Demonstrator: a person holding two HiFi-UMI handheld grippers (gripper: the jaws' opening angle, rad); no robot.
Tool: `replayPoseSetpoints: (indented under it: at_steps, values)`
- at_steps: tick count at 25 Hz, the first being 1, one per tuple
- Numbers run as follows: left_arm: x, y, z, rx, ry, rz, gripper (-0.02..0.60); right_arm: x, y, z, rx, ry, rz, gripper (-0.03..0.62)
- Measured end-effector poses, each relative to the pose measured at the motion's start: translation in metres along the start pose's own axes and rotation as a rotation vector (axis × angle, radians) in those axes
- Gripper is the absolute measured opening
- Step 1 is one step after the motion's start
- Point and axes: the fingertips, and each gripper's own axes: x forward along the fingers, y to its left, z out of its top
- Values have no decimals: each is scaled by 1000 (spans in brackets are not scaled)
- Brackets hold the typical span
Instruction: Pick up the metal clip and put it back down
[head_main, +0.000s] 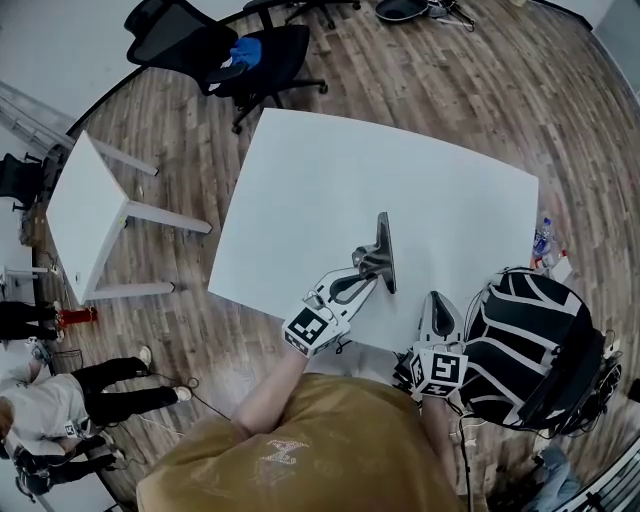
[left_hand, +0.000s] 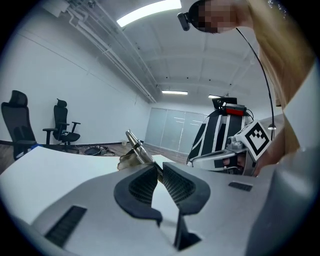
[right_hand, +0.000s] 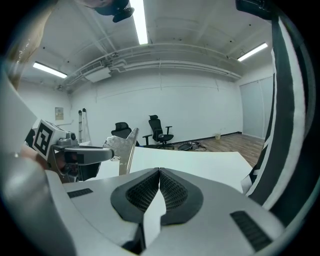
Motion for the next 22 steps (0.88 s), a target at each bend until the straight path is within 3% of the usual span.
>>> replayPoseSetpoints:
  at_steps: [22]
  values:
    - [6, 3, -77, -232, 107, 25, 38, 0, -2, -50, 25, 108, -12, 9]
